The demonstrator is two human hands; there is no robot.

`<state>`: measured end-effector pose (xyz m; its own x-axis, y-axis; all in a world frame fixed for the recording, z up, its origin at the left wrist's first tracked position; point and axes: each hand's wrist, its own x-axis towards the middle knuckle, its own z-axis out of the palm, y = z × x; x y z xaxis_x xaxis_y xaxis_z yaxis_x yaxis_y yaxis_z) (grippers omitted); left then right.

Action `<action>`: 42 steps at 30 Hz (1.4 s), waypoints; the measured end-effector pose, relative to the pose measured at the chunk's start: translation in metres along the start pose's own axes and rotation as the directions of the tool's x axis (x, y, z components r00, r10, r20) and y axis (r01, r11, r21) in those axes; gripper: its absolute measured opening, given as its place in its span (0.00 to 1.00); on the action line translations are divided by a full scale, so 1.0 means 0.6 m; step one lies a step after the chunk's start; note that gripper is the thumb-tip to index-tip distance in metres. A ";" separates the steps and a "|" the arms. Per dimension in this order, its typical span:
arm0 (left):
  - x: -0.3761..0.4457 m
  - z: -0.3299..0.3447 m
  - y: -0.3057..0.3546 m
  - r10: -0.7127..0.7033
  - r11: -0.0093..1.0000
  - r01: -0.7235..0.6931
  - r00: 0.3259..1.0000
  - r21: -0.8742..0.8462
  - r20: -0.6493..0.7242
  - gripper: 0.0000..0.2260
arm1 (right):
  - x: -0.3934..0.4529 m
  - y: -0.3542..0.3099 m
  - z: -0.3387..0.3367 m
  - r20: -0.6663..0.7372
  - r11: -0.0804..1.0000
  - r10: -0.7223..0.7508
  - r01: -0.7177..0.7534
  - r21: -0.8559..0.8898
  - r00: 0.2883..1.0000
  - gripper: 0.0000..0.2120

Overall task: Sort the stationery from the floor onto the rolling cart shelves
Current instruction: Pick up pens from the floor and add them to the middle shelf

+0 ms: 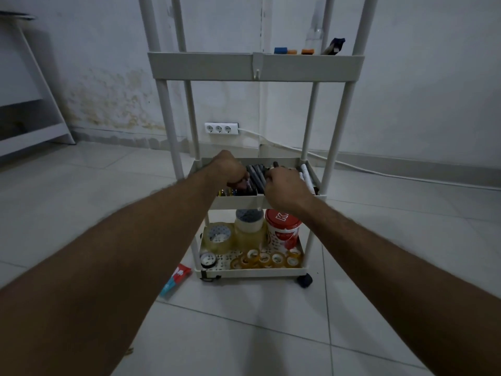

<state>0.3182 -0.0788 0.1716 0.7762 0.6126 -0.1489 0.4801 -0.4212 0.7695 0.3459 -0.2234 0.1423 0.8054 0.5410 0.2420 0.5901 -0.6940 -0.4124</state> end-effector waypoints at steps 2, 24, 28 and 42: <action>-0.008 0.005 0.007 0.008 0.999 -0.007 1.000 -0.048 0.018 0.06 | -0.004 -0.002 0.005 -0.023 1.000 -0.001 0.001 -0.004 1.000 0.06; -0.203 0.038 -0.104 0.582 0.783 -0.557 0.813 0.276 -0.010 0.14 | -0.192 -0.004 0.012 -0.286 0.957 -0.223 0.265 0.118 0.932 0.13; -0.298 0.037 -0.191 0.689 0.682 -0.667 0.724 0.299 0.041 0.17 | -0.290 -0.010 0.036 -0.250 0.910 -0.304 0.358 0.211 0.919 0.10; -0.587 0.081 -0.494 0.350 0.872 -0.459 0.827 0.171 0.440 0.05 | -0.710 0.034 0.199 0.500 0.888 -0.423 0.234 0.397 0.756 0.10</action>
<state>-0.0779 -0.2022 -0.0342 0.9897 0.0653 -0.1274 0.1318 -0.7630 0.6329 0.0080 -0.4115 -0.0741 0.3320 0.9398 -0.0814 0.6901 -0.3009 -0.6582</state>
